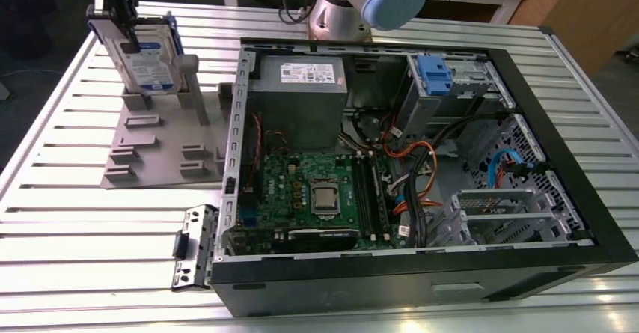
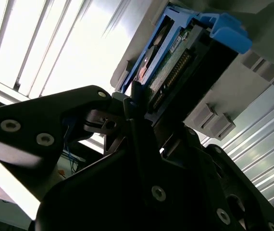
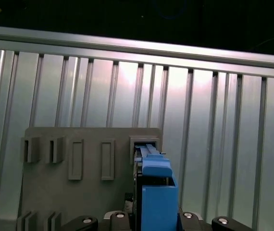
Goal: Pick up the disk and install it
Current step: 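Pick up the disk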
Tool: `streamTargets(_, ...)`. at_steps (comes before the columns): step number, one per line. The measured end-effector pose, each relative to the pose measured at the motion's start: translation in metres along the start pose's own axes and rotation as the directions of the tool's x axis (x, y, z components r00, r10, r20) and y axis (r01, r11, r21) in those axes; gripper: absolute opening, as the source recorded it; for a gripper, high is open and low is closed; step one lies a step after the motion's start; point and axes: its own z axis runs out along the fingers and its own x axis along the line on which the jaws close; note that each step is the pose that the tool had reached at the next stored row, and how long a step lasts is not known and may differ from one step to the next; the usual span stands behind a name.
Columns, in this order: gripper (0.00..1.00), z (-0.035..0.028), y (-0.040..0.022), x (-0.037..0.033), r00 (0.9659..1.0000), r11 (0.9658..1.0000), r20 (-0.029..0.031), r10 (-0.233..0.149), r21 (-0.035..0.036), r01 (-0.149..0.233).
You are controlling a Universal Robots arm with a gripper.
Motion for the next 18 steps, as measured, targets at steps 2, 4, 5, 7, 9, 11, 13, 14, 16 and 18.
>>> streamTargets(2, 0.36, -0.0011, 0.0000, 0.0000, 1.0000, 1.0000, 0.0000, 0.000, 0.0001, 0.000)
streamTargets(4, 0.36, -0.0023, 0.0001, -0.0001, 1.0000, 1.0000, 0.0000, 0.000, 0.0001, 0.000)
streamTargets(5, 0.36, -0.0028, 0.0001, -0.0001, 1.0000, 1.0000, 0.0000, 0.000, 0.0001, 0.000)
streamTargets(7, 0.36, -0.0039, 0.0001, -0.0001, 1.0000, 1.0000, 0.0001, 0.000, 0.0001, 0.000)
streamTargets(9, 0.36, -0.0049, 0.0002, -0.0001, 1.0000, 1.0000, 0.0000, 0.000, 0.0001, 0.000)
streamTargets(11, 0.36, -0.0059, 0.0002, -0.0002, 1.0000, 1.0000, 0.0000, 0.000, 0.0001, 0.000)
streamTargets(13, 0.36, -0.0068, 0.0002, -0.0002, 1.0000, 1.0000, 0.0001, 0.000, 0.0002, 0.000)
streamTargets(14, 0.36, -0.0073, 0.0002, -0.0002, 1.0000, 1.0000, 0.0001, 0.000, 0.0002, 0.000)
streamTargets(16, 0.36, -0.0083, 0.0003, -0.0002, 1.0000, 1.0000, 0.0001, 0.000, 0.0002, 0.000)
streamTargets(18, 0.36, -0.0094, 0.0003, -0.0003, 1.0000, 1.0000, 0.0001, 0.000, 0.0001, 0.000)
